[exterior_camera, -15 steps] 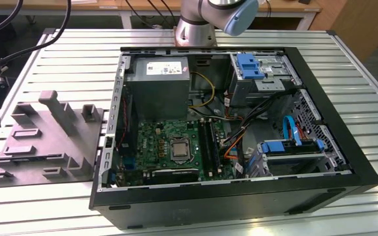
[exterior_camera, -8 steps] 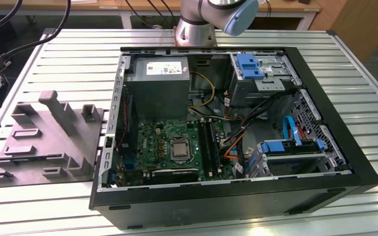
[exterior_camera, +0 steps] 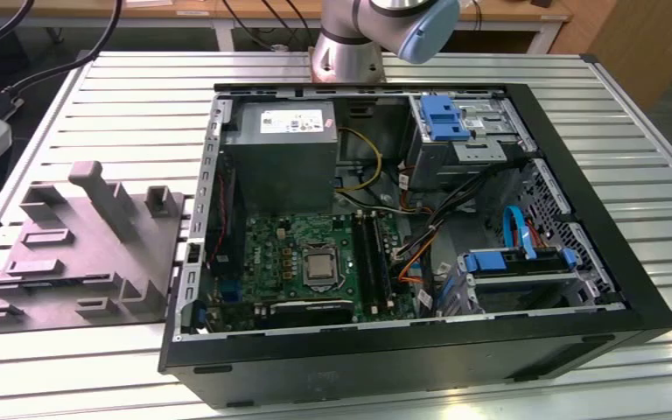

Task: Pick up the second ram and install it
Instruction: 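Pick up the second ram and move it above second insertion slot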

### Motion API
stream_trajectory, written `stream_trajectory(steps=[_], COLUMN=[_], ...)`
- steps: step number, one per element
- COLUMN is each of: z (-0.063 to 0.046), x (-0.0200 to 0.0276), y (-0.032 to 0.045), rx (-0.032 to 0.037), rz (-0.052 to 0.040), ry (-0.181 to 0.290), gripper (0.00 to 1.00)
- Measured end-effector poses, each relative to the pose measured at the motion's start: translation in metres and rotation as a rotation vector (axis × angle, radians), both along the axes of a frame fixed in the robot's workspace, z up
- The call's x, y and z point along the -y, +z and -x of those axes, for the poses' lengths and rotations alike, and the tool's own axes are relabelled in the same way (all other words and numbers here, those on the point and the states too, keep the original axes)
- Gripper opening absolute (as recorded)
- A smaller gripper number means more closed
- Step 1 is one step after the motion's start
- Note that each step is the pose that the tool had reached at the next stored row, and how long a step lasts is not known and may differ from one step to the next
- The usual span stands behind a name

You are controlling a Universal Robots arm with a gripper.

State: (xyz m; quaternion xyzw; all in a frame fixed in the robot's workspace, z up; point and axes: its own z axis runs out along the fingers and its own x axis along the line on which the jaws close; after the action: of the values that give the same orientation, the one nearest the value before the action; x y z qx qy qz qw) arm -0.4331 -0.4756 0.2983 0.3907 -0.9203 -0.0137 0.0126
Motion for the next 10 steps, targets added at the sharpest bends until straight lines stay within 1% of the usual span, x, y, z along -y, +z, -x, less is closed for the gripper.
stream_trajectory(steps=[10], z=[0.0000], x=[0.0000], y=[-0.0005], rx=[0.0000], rz=[0.0000], ry=[0.183], gripper=[0.10])
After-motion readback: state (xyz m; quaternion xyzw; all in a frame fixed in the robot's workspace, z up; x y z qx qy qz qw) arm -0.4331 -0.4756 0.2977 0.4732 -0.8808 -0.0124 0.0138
